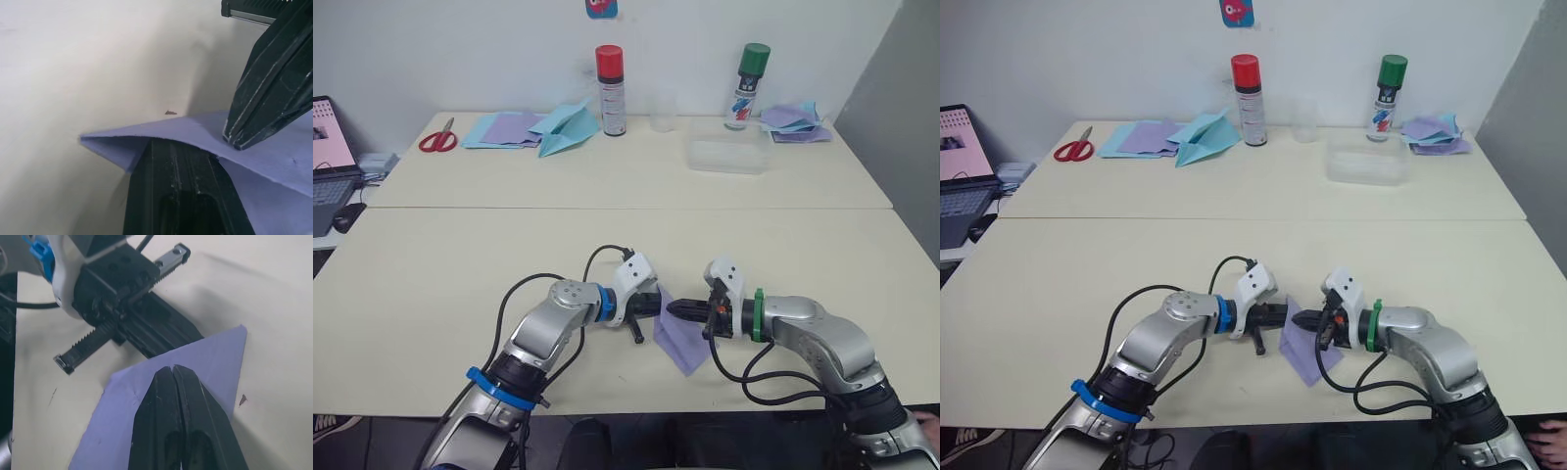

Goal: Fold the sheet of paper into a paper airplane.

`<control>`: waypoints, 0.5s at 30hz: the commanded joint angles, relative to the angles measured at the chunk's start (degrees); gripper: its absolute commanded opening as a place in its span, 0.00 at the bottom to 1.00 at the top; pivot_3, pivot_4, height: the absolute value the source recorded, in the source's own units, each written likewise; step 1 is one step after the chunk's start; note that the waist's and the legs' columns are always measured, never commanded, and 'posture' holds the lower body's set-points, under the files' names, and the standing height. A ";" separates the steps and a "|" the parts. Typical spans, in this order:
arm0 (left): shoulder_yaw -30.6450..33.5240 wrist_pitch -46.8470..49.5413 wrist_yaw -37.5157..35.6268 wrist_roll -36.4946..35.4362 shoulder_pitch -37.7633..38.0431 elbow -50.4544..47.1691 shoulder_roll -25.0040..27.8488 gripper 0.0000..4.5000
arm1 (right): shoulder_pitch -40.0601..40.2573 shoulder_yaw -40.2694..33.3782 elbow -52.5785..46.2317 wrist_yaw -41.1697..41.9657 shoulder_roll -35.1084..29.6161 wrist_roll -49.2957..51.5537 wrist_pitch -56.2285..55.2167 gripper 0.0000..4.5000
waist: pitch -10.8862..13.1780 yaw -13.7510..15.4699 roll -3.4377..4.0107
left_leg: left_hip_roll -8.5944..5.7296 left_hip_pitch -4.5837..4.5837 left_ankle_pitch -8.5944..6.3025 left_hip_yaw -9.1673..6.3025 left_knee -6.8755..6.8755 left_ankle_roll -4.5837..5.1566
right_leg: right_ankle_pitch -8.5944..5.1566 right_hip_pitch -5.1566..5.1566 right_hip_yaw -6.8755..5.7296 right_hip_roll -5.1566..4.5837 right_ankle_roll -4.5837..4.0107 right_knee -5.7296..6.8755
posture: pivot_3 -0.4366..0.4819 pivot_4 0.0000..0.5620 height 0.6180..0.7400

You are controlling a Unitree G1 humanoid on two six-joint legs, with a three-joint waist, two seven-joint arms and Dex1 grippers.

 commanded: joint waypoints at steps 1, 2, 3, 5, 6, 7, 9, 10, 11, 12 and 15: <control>1.86 2.78 -0.18 -0.61 1.67 -2.75 2.91 0.00 | -0.10 0.72 -0.17 -0.56 0.16 -1.12 -1.57 0.00 | 0.00 -0.02 0.00 | 0.01 0.02 0.00 -0.01 -0.01 0.00 | 0.00 0.00 0.00 0.00 0.00 0.01 | 0.48 0.27 1.00; 2.47 3.27 -0.39 -0.96 2.12 -3.78 4.15 0.00 | -0.09 1.03 0.01 -0.55 0.12 -1.37 -1.72 0.00 | 0.00 0.02 0.00 | 0.01 0.02 0.00 0.00 -0.01 0.00 | -0.01 0.00 -0.02 0.00 -0.01 0.02 | 0.48 0.27 1.00; 3.16 3.71 -0.40 -1.30 2.47 -4.65 5.13 0.00 | -0.09 1.41 0.30 -0.49 -0.08 -1.80 -2.01 0.00 | 0.00 0.02 0.00 | 0.01 0.02 0.00 0.00 0.00 0.00 | -0.01 0.00 -0.03 0.00 -0.01 0.02 | 0.48 0.27 1.00; 4.60 3.68 -0.61 -1.85 3.27 -6.49 7.22 0.00 | -0.09 2.09 1.12 -0.30 -0.30 -2.77 -2.76 0.00 | 0.00 0.01 0.00 | 0.02 0.02 0.00 0.00 0.00 0.00 | -0.01 0.00 -0.01 -0.01 -0.02 0.04 | 0.48 0.27 1.00; 5.24 3.38 -0.55 -2.10 3.56 -7.20 7.84 0.00 | -0.16 2.40 1.57 -0.23 -0.45 -3.27 -3.06 0.00 | 0.01 0.02 0.01 | 0.02 0.02 0.00 0.00 0.00 0.00 | -0.01 0.00 -0.01 -0.01 -0.02 0.03 | 0.48 0.27 1.00; 5.84 2.54 -0.45 -2.31 3.81 -7.81 8.19 0.00 | -0.25 2.72 1.93 -0.18 -0.56 -3.79 -3.38 0.00 | 0.01 0.03 0.01 | 0.01 0.03 0.00 0.00 0.00 0.00 | -0.01 0.00 0.00 -0.01 -0.02 0.04 | 0.48 0.27 1.00; 7.39 0.49 0.25 -3.25 4.10 -8.65 7.39 0.00 | -0.42 3.02 2.55 0.05 -0.70 -4.41 -3.81 0.00 | 0.02 0.19 0.01 | 0.01 0.02 0.00 0.00 0.01 0.00 | -0.01 -0.01 -0.01 -0.01 -0.02 0.04 | 0.48 0.27 1.00; 8.05 -0.98 0.53 -3.74 4.11 -9.02 6.55 0.00 | -0.53 3.16 2.72 0.30 -0.83 -4.65 -3.82 0.00 | 0.03 0.22 0.00 | -0.01 0.02 0.00 0.01 0.01 0.00 | -0.01 -0.01 -0.01 -0.02 -0.02 0.03 | 0.48 0.27 1.00; 8.50 -1.61 0.87 -4.23 4.01 -9.24 5.68 0.00 | -0.65 3.38 2.86 0.60 -1.03 -4.88 -3.76 0.00 | 0.03 0.24 -0.01 | -0.01 0.00 0.00 0.01 0.03 0.00 | -0.01 -0.01 0.00 -0.02 -0.02 0.03 | 0.48 0.27 1.00; 8.67 -2.13 1.21 -4.57 3.78 -9.33 4.76 0.00 | -0.71 3.70 3.01 0.85 -1.27 -5.19 -3.78 0.00 | 0.03 0.32 -0.01 | -0.01 -0.01 0.00 0.02 0.03 0.00 | -0.01 -0.01 0.00 -0.03 -0.02 0.03 | 0.48 0.27 1.00; 7.56 -2.96 2.16 -3.81 2.84 -8.39 2.87 0.00 | -0.81 4.35 3.59 1.29 -1.61 -5.83 -4.11 0.00 | 0.03 0.37 -0.01 | -0.03 -0.02 0.00 0.04 0.06 0.00 | -0.01 0.00 0.04 -0.07 -0.02 0.02 | 0.48 0.27 1.00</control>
